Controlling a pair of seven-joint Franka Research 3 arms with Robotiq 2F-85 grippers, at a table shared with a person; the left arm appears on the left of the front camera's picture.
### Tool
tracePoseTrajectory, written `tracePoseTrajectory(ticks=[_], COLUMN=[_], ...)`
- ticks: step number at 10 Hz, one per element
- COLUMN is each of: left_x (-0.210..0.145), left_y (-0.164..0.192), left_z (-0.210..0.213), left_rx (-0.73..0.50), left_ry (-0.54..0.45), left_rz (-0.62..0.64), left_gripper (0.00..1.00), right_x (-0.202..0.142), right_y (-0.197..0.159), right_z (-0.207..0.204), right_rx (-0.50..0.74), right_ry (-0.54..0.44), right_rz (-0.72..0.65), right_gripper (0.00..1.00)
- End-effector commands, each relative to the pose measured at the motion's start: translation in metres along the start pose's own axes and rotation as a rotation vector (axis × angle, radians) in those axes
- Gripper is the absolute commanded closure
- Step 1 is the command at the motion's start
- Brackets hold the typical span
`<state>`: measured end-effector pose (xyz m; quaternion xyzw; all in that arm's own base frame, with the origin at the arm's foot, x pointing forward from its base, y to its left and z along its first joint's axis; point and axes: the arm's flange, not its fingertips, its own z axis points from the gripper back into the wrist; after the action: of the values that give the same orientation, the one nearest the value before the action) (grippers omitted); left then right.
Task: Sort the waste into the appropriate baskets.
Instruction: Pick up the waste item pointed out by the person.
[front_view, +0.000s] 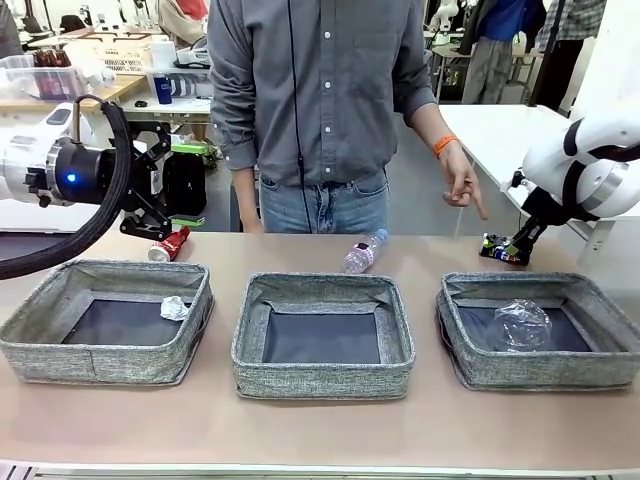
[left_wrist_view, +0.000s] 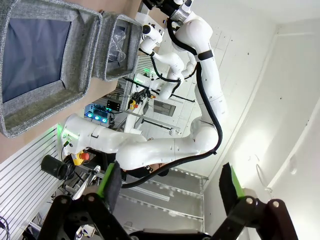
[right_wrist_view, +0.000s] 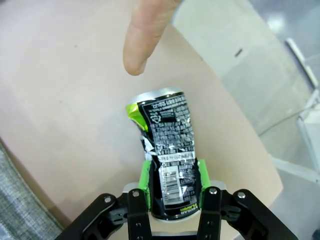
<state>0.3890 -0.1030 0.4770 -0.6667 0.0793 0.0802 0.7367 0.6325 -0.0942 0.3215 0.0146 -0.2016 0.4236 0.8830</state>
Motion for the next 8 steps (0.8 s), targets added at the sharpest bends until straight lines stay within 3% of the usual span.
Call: tracePoseTrajectory(ticks=[1, 4, 6, 8], left_x=[-0.002, -0.002, -0.002, -0.002], left_y=[-0.001, -0.001, -0.001, -0.001], left_z=[0.0, 0.0, 0.0, 0.0], left_rx=[0.008, 0.008, 0.008, 0.008], left_ry=[-0.002, -0.002, -0.002, -0.002], left_rz=[0.001, 0.001, 0.001, 0.001], left_gripper=[0.0, 0.0, 0.0, 0.0], right_x=[-0.003, -0.001, 0.01, 0.034], right_y=[0.001, 0.006, 0.026, 0.08], right_z=[-0.007, 0.002, 0.077, 0.178], right_rx=[0.034, 0.088, 0.102, 0.067], right_ry=[0.008, -0.024, -0.056, -0.03], right_rz=[-0.004, -0.038, -0.075, -0.051], right_gripper=[1.0, 1.0, 1.0, 1.0])
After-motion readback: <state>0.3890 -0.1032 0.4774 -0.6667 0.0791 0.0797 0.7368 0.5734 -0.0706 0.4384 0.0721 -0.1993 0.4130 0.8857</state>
